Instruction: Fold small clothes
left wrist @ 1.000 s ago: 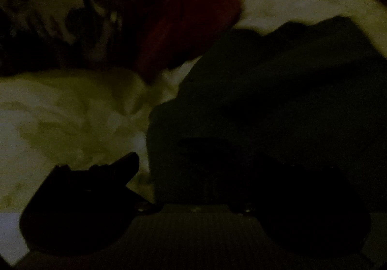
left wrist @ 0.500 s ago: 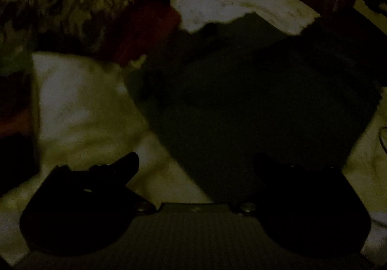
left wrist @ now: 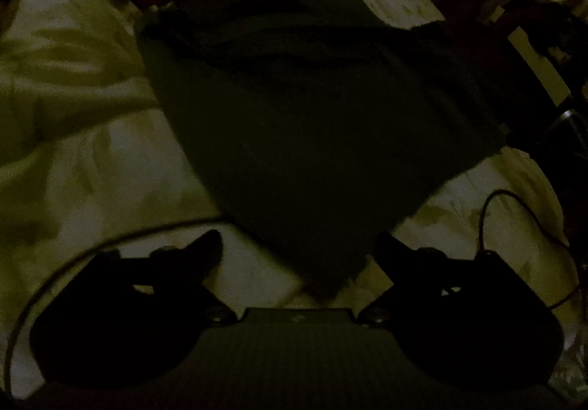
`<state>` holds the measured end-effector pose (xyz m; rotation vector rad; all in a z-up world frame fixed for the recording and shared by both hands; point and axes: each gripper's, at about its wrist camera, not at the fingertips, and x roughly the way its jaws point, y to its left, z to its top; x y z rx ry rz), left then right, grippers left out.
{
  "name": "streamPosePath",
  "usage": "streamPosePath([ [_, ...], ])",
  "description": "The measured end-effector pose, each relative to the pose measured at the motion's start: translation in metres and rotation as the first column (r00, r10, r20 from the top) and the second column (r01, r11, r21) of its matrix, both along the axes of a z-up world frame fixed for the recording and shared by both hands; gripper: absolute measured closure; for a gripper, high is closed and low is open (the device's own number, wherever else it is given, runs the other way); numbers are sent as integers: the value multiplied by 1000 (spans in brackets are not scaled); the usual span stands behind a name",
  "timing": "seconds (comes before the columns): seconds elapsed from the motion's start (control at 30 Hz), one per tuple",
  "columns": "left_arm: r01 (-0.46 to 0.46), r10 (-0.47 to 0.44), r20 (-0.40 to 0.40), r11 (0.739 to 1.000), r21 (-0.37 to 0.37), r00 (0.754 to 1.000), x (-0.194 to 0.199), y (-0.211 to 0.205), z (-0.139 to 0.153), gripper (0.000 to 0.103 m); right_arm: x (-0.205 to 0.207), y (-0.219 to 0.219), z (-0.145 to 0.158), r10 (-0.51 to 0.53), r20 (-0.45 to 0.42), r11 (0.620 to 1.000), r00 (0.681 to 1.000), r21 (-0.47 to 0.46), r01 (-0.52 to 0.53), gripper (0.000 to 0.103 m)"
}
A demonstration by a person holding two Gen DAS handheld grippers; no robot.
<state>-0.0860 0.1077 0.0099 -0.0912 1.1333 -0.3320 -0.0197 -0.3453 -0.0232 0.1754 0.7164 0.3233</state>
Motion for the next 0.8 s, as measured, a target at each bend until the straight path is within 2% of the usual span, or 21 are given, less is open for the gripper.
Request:
streamPosePath([
  [0.13,6,-7,-3,1000,-30,1000,-4,-5,-6,36,-8,0,-4,-8,9,1000,1000,29,8,0],
  [0.3,18,-18,7,998,-57,1000,0,-13,-9,37,-10,-3,-9,-38,4,998,999,50,37,0],
  [0.37,20,-20,1,998,-62,1000,3,-14,-13,41,-11,-3,-11,-41,-3,998,999,58,41,0],
  [0.4,15,-16,-4,998,-60,1000,4,-14,-15,47,-11,-3,-12,-43,-6,997,999,60,43,0],
  [0.53,15,-16,-12,998,-69,1000,6,-16,-21,50,-12,-1,-16,-38,-20,998,999,59,39,0],
  [0.57,15,-16,-11,997,-79,1000,6,-15,-21,52,-12,-1,-16,-38,-21,998,999,56,39,0],
  [0.7,1,-5,-25,990,-139,1000,8,-7,-18,78,-9,-4,-13,-62,-4,997,998,39,62,0],
  [0.8,-10,7,-22,986,-165,1000,11,-6,-16,86,-7,-12,-15,-113,0,992,994,57,113,0],
])
